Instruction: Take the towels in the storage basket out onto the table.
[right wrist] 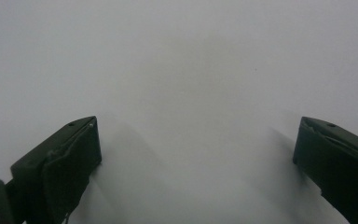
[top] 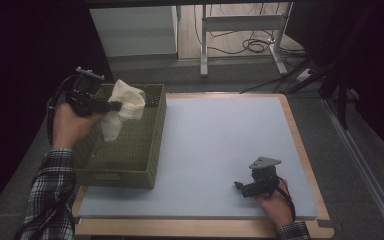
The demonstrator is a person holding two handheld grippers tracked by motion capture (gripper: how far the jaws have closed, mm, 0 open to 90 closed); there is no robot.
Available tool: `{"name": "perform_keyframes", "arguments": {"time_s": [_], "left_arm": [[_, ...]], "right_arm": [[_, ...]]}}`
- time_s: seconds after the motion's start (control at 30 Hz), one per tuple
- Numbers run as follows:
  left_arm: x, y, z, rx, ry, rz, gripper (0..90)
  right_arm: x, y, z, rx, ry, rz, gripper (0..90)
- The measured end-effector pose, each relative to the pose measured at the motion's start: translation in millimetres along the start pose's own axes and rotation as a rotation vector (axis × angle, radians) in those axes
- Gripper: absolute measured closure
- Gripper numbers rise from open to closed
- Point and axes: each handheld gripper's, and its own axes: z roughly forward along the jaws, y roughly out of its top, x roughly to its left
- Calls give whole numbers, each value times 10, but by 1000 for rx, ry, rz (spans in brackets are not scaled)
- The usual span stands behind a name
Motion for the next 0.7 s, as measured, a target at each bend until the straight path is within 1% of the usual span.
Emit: {"name": "perform_keyframes", "arguments": {"time_s": [0.2, 0.37, 0.5, 0.7], "left_arm": [[-127, 134, -38, -5, -13, 16, 754], [-248, 237, -33, -6, -31, 32, 754], [-350, 324, -1, -7, -49, 46, 754], [-527, 456, 68, 8, -63, 80, 751]], "right_arm": [[0, 0, 0, 0, 0, 0, 10], [0, 0, 0, 0, 0, 0, 10], [0, 0, 0, 0, 1, 0, 10], [0, 0, -1, 0, 2, 2, 10]]}}
